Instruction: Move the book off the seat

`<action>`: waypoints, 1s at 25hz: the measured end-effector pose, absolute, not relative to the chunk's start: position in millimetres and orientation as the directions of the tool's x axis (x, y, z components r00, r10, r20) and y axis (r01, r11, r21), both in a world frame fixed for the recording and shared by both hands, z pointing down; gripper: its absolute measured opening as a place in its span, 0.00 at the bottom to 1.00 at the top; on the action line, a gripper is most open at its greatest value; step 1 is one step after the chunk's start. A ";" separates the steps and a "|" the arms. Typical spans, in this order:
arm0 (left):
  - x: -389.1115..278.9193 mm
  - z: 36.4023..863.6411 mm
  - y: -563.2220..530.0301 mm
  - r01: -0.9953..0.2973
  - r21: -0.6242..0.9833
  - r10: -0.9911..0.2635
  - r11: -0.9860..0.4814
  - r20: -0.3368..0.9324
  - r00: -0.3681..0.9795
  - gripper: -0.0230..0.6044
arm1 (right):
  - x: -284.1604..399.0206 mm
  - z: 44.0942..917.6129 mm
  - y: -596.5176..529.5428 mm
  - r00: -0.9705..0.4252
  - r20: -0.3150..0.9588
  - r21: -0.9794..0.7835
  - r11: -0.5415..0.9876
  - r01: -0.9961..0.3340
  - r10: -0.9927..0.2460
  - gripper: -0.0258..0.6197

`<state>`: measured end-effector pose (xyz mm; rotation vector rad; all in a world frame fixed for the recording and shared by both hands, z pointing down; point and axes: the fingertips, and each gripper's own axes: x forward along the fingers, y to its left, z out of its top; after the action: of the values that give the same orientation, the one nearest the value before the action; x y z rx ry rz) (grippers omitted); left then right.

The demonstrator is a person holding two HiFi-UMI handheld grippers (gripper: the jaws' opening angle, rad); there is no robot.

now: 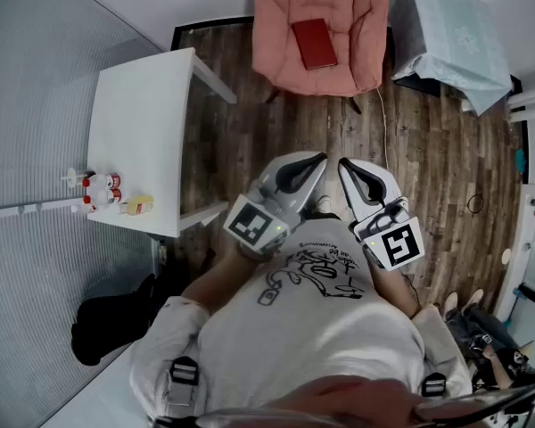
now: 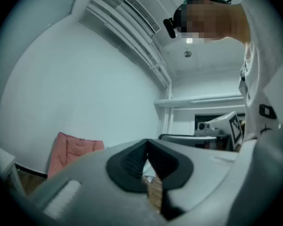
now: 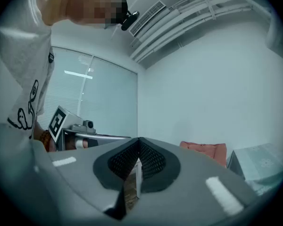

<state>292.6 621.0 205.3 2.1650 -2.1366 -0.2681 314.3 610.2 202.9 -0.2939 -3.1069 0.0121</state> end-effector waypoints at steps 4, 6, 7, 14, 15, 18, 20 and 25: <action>301.0 206.5 617.9 -0.981 0.193 -0.998 -0.018 -0.056 0.007 0.04 | 320.1 198.4 604.7 -0.985 0.004 -0.029 0.985 0.173 0.173 0.05; 306.4 207.5 613.5 -0.981 0.193 -0.999 -0.016 -0.052 0.006 0.04 | 325.2 199.7 600.2 -0.984 0.006 -0.026 0.984 0.179 0.179 0.05; 309.1 208.2 610.8 -0.981 0.192 -0.999 -0.014 -0.051 0.005 0.04 | 328.0 201.2 597.8 -0.983 0.009 -0.023 0.983 0.183 0.184 0.05; 329.2 208.4 593.5 -0.982 0.189 -0.999 -0.006 -0.052 -0.004 0.04 | 347.3 204.1 582.9 -0.979 0.017 -0.027 0.979 0.201 0.201 0.05; 331.8 209.1 592.4 -0.981 0.192 -0.999 -0.005 -0.051 -0.005 0.04 | 350.6 206.3 581.8 -0.978 0.026 -0.019 0.978 0.208 0.209 0.05; 339.8 211.2 590.1 -0.981 0.196 -0.998 0.000 -0.055 -0.011 0.04 | 359.3 209.3 578.4 -0.976 0.028 -0.015 0.976 0.217 0.217 0.05; 344.9 212.8 587.5 -0.980 0.198 -0.998 0.004 -0.054 -0.015 0.04 | 364.5 210.5 575.8 -0.976 0.028 -0.019 0.976 0.218 0.218 0.05; 350.7 217.1 579.2 -0.979 0.204 -0.999 0.011 -0.043 -0.020 0.04 | 371.9 212.9 567.8 -0.977 0.024 -0.039 0.976 0.212 0.213 0.05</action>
<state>350.7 579.2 217.1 2.1163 -2.1497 -0.2670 371.9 567.8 212.9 -0.3335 -3.0948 0.0568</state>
